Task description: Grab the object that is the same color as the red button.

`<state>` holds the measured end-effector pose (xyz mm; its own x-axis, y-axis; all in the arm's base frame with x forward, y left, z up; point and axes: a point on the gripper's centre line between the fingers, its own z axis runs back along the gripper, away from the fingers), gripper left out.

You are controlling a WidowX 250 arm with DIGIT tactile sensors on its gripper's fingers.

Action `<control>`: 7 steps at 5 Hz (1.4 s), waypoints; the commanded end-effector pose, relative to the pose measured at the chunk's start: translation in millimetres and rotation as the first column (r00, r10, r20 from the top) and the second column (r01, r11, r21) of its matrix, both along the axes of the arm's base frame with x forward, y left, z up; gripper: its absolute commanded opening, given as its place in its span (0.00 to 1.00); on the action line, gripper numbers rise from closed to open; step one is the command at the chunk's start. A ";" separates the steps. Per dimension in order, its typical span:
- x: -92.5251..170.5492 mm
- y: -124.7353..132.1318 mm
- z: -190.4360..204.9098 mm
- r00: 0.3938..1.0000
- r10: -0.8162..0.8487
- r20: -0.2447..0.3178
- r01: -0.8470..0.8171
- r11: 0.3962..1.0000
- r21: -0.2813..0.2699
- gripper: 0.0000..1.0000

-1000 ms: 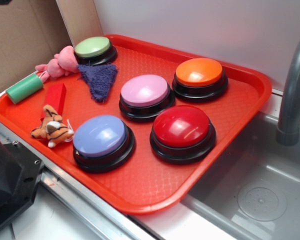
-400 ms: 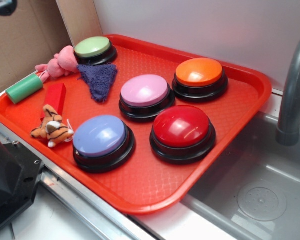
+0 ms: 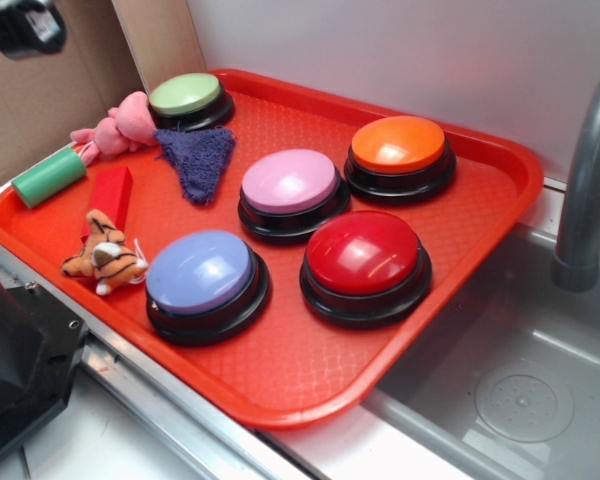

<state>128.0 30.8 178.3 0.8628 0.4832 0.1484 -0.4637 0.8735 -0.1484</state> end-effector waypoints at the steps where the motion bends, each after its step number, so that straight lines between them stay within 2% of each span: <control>1: 13.6 34.6 -45.6 0.955 0.295 0.021 -0.295 0.955 0.006 1.00; 2: 24.3 45.7 -80.1 0.920 0.392 -0.006 -0.391 0.920 0.025 1.00; 4: 36.9 58.3 -129.6 0.842 0.538 0.049 -0.540 0.836 0.100 1.00; 5: 36.2 64.1 -145.9 0.828 0.559 0.054 -0.561 0.819 0.119 1.00; 6: 35.3 67.2 -156.0 0.830 0.557 0.033 -0.556 0.823 0.114 1.00; 7: 33.9 69.2 -161.1 0.827 0.561 0.027 -0.561 0.822 0.102 0.85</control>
